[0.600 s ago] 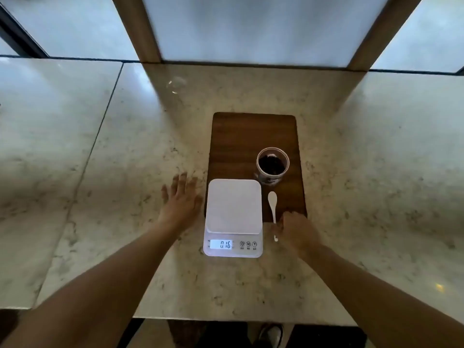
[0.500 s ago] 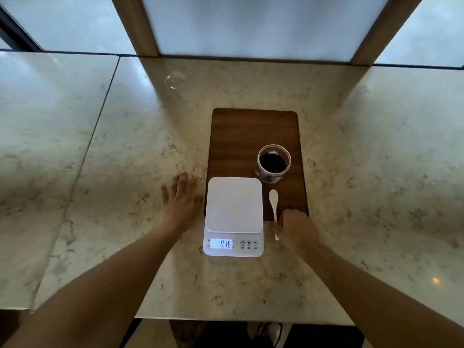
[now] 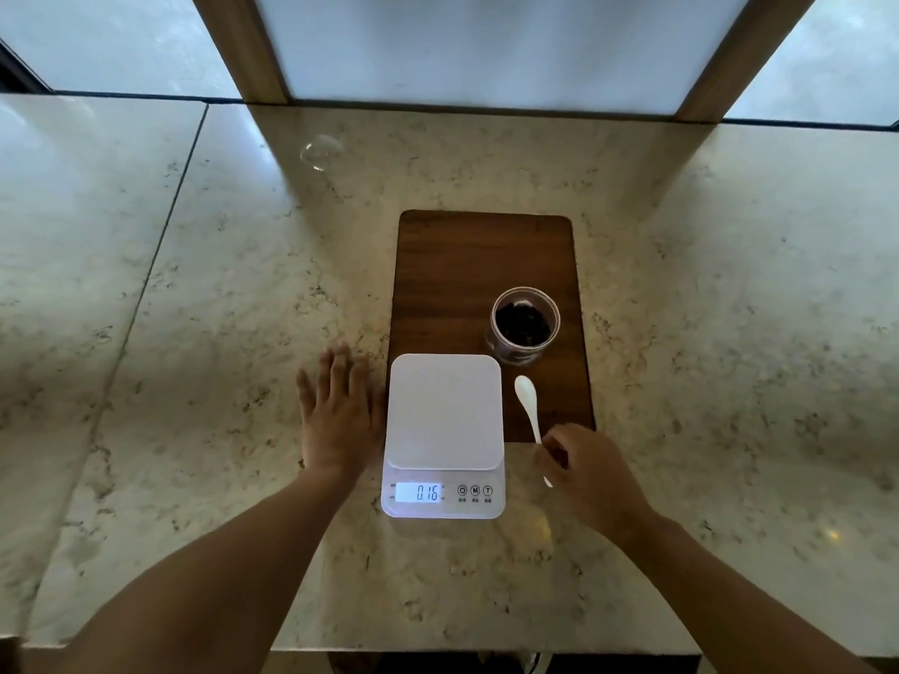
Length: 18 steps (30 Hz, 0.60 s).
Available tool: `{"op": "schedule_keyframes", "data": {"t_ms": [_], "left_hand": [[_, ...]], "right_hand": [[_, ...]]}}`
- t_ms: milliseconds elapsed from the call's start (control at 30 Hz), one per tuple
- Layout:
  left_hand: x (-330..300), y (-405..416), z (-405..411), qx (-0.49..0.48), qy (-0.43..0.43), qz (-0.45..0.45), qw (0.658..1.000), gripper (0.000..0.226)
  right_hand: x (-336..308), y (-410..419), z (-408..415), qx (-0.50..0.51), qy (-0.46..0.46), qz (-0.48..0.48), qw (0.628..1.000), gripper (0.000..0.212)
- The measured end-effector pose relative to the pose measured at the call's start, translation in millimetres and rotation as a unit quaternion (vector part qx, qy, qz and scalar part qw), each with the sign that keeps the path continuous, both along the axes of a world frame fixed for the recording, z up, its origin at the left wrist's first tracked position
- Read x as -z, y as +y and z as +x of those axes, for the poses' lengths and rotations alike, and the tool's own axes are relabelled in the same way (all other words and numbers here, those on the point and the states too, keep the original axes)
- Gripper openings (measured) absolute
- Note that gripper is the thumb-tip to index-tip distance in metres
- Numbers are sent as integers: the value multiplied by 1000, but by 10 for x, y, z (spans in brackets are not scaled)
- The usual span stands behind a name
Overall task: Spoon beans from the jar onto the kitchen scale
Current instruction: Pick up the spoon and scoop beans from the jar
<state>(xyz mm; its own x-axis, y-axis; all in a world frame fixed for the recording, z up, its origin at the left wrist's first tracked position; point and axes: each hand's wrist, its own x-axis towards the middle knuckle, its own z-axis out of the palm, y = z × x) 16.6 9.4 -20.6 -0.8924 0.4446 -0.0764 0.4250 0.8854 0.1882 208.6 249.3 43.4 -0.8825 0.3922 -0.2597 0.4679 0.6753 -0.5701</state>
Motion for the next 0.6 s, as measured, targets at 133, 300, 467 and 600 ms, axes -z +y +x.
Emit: {"op": "schedule_keyframes", "data": {"t_ms": [133, 300, 467, 600], "left_hand": [[9, -2, -5, -6, 9, 18, 1000, 54], [15, -2, 3, -12, 15, 34, 999, 52], [3, -3, 30, -19, 9, 51, 998, 59], [7, -11, -4, -20, 15, 60, 998, 59]], "right_hand": [[-142, 67, -62, -1, 60, -33, 998, 19], [-268, 127, -239, 1, 136, -7, 991, 18], [-304, 203, -444, 119, 174, 79, 974, 24], [-296, 176, -531, 159, 152, 95, 971, 22]]}}
